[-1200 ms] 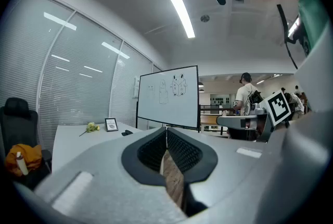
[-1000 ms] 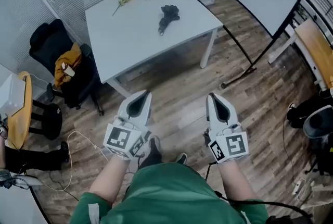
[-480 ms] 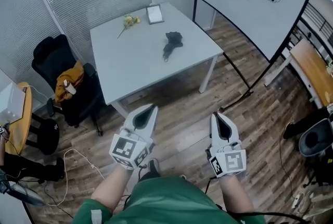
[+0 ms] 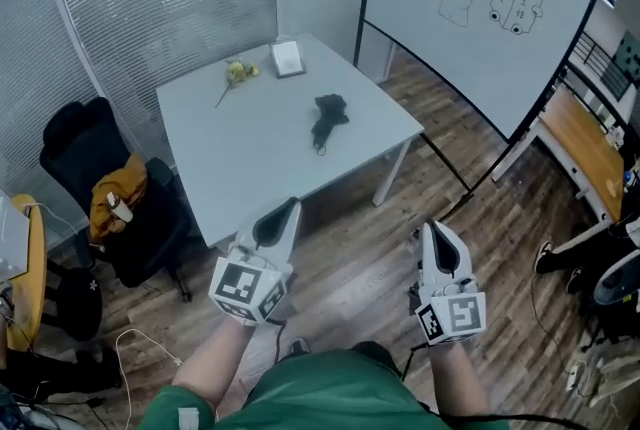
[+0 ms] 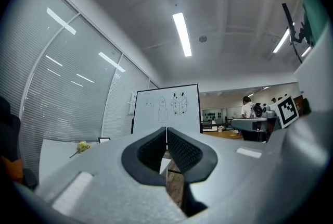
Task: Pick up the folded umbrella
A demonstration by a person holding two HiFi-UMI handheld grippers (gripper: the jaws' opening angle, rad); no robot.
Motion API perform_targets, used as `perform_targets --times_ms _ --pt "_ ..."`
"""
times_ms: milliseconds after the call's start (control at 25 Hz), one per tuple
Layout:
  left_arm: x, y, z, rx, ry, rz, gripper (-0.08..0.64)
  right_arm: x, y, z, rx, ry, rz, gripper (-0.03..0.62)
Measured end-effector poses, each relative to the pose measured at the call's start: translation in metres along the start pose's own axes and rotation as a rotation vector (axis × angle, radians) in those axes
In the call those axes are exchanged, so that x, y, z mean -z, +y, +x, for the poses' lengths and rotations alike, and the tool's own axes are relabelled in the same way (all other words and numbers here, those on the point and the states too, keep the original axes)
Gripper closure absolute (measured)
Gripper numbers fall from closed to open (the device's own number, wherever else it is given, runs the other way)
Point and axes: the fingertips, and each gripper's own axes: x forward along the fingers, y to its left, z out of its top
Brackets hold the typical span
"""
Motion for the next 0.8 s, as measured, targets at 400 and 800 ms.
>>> perform_targets --times_ms 400,800 --pt "-0.002 0.066 0.050 -0.029 -0.026 0.021 0.545 0.006 -0.017 0.076 0.020 -0.010 -0.063 0.589" --pt "0.012 0.082 0.138 -0.093 0.006 0.053 0.545 0.029 -0.083 0.173 -0.044 -0.060 0.036 0.589"
